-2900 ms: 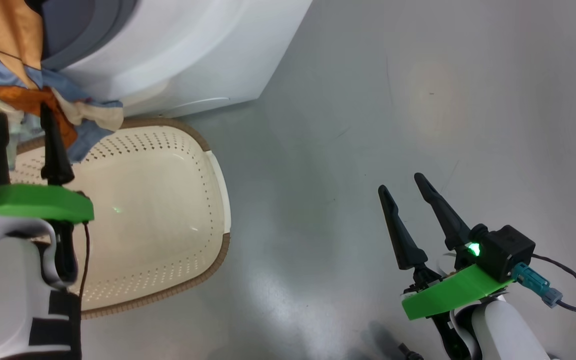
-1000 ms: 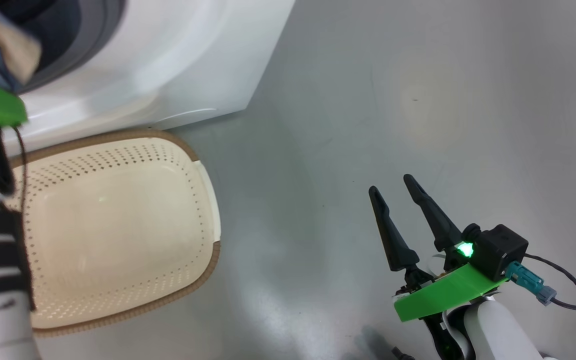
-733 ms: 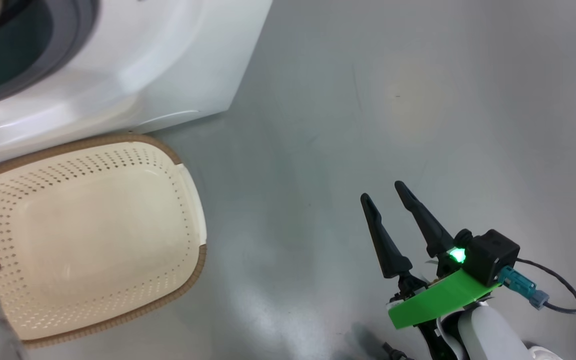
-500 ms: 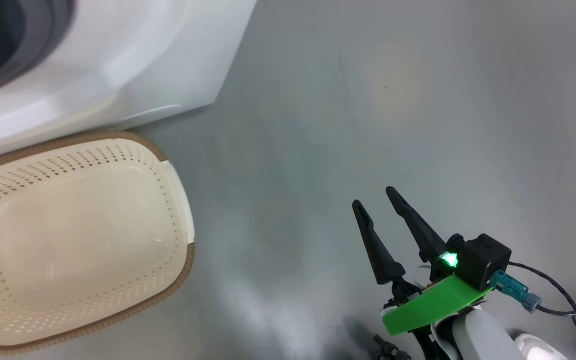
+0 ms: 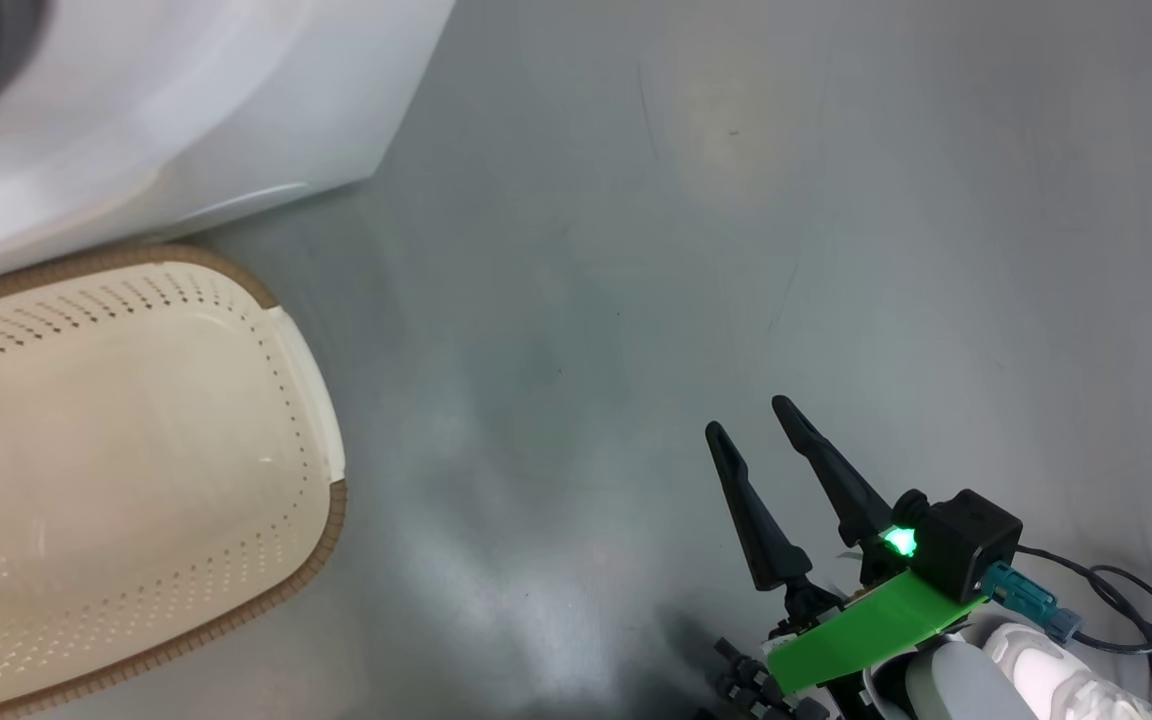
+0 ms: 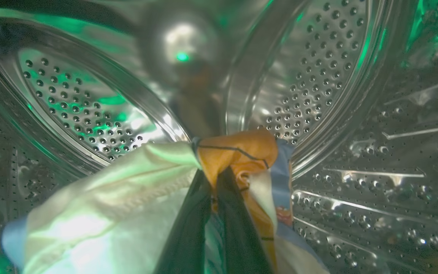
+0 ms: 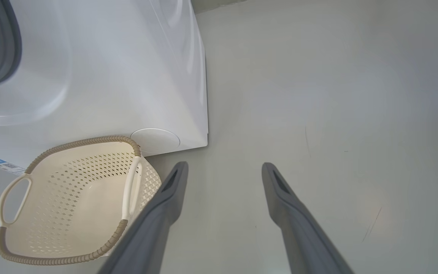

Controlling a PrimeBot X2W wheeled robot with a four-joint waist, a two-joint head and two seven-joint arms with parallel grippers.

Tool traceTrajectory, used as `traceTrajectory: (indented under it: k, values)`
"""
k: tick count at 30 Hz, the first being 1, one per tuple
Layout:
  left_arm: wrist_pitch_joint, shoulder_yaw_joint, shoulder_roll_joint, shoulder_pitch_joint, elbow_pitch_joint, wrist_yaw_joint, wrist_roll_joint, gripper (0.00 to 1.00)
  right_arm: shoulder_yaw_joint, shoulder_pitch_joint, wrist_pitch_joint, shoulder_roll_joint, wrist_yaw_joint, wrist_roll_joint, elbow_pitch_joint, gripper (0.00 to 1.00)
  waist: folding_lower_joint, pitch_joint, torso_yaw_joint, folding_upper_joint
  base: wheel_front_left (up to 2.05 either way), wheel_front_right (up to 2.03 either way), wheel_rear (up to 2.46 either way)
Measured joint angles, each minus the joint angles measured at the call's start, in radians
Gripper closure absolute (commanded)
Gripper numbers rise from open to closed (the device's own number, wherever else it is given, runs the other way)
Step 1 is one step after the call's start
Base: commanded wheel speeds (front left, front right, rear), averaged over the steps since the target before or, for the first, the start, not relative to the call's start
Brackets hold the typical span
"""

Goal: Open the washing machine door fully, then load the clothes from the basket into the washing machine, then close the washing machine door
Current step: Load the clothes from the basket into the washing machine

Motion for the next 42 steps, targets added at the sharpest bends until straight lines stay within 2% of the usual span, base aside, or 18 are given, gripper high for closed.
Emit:
traceTrajectory:
  k: [7, 13, 15, 17, 19, 20, 27, 37, 42]
  values:
    - [-0.008, -0.014, 0.017, -0.031, -0.097, 0.030, 0.001, 1.00, -0.005, 0.000, 0.000, 0.002, 0.000, 0.000, -0.009, 0.00, 0.0000, 0.029, -0.004, 0.0000, 0.00, 0.00, 0.00]
    - [-0.003, -0.038, 0.020, 0.010, 0.036, 0.031, 0.009, 1.00, -0.003, 0.000, 0.000, 0.003, 0.000, 0.000, -0.008, 0.00, 0.0000, 0.016, -0.002, 0.0000, 0.00, 0.00, 0.00]
    - [0.002, -0.045, 0.017, 0.005, 0.072, 0.028, 0.009, 0.84, -0.004, 0.002, 0.000, 0.003, 0.000, 0.000, -0.008, 0.00, 0.0000, 0.011, 0.000, 0.0000, 0.00, 0.00, 0.00]
    - [0.027, -0.049, 0.015, -0.010, 0.112, 0.027, 0.008, 0.56, -0.006, 0.006, 0.000, 0.003, 0.000, 0.000, -0.008, 0.00, 0.0000, 0.006, 0.003, 0.0000, 0.00, 0.00, 0.00]
    - [0.033, -0.052, 0.013, -0.019, 0.137, 0.028, 0.008, 0.09, -0.008, 0.011, 0.000, 0.003, 0.000, 0.000, -0.007, 0.00, 0.0000, 0.001, 0.006, 0.0000, 0.00, 0.00, 0.00]
    - [0.035, -0.053, 0.012, -0.027, 0.150, 0.029, 0.008, 0.00, -0.009, 0.014, 0.000, 0.003, 0.000, 0.000, -0.007, 0.00, 0.0000, -0.002, 0.007, 0.0000, 0.00, 0.00, 0.00]
    - [0.077, -0.072, -0.023, -0.050, 0.218, 0.048, 0.007, 0.00, -0.014, 0.021, 0.000, 0.004, 0.000, 0.000, -0.007, 0.00, 0.0000, -0.021, 0.022, 0.0000, 0.00, 0.00, 0.00]
    - [0.058, -0.085, -0.074, -0.044, 0.246, 0.135, -0.002, 0.00, -0.026, 0.020, 0.000, 0.003, 0.000, 0.000, 0.001, 0.00, 0.0000, -0.063, 0.059, 0.0000, 0.00, 0.00, 0.00]
    - [0.036, -0.073, -0.106, -0.004, 0.255, 0.134, -0.040, 0.00, -0.028, 0.019, 0.000, 0.003, 0.000, -0.001, 0.006, 0.00, 0.0000, -0.090, 0.082, 0.0000, 0.00, 0.00, 0.00]
